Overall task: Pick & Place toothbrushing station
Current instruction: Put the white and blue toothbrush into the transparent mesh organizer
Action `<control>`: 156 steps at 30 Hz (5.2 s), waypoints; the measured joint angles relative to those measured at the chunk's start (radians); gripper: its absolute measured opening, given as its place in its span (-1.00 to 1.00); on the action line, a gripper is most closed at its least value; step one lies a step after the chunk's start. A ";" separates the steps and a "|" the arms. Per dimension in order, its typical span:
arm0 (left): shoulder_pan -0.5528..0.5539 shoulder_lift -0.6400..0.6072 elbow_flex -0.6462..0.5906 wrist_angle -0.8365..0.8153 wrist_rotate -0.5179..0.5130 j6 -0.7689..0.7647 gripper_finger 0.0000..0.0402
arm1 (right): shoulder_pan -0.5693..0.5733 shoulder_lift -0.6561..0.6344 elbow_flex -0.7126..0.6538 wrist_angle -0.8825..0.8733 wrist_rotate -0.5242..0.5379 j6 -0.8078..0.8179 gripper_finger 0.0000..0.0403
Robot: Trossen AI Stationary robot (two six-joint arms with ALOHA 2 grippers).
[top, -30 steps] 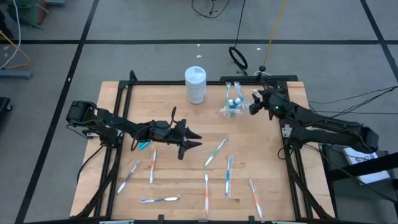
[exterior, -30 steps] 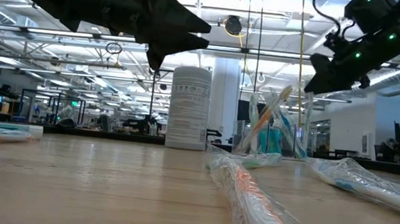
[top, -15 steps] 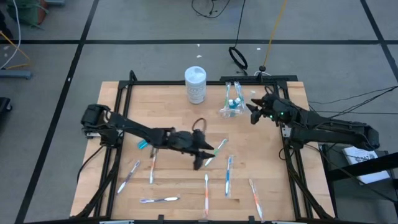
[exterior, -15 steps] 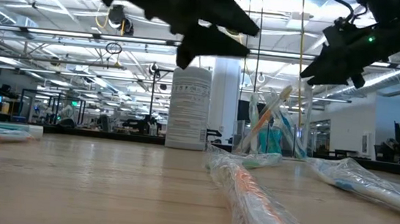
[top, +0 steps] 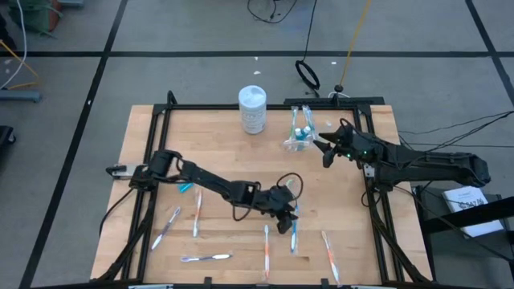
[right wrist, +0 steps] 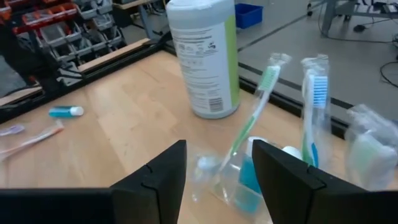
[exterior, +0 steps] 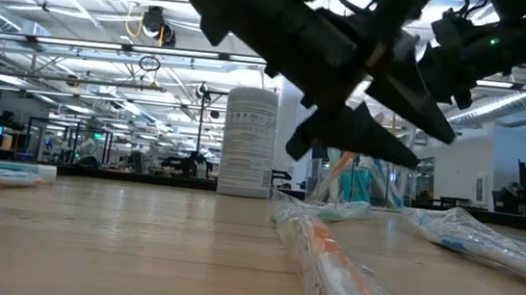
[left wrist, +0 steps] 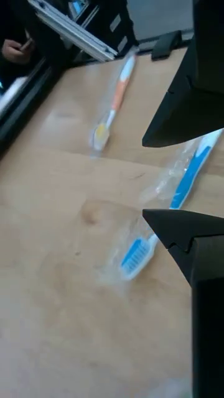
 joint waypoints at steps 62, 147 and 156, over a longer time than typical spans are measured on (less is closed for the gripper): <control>0.027 -0.530 0.014 -0.567 -0.506 0.567 -0.99 | 0.176 0.105 -0.186 0.763 -0.135 -0.007 -0.15; 0.035 -0.870 0.015 -0.945 -0.476 0.500 -0.22 | -0.090 0.694 0.089 0.869 0.072 -0.309 -0.95; 0.035 -0.869 0.015 -1.145 -0.411 0.361 -0.22 | -0.111 0.784 0.089 0.857 0.051 -0.287 -0.93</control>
